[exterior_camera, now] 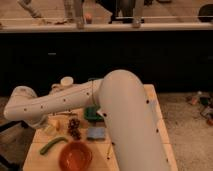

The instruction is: Place apple in purple bowl

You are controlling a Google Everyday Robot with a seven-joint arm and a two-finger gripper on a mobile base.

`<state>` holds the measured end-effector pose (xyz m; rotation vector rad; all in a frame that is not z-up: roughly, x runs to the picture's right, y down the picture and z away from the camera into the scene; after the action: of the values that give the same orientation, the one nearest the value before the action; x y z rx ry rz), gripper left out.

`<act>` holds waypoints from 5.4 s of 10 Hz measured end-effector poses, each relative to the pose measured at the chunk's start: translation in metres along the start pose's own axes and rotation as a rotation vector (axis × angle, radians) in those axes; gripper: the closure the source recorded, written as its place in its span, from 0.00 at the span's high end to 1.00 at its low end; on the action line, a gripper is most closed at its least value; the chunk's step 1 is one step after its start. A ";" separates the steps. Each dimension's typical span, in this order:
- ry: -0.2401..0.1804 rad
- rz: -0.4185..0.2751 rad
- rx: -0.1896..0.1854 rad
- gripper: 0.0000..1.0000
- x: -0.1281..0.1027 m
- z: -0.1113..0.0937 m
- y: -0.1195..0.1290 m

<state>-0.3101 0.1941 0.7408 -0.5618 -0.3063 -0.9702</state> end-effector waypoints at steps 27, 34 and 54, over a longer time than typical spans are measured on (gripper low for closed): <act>0.011 -0.014 -0.015 0.00 0.038 0.011 0.004; 0.048 0.081 -0.015 0.00 0.075 -0.007 0.044; 0.028 0.673 -0.049 0.00 0.178 0.007 0.231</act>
<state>-0.0197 0.1764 0.7611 -0.6379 -0.0536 -0.3348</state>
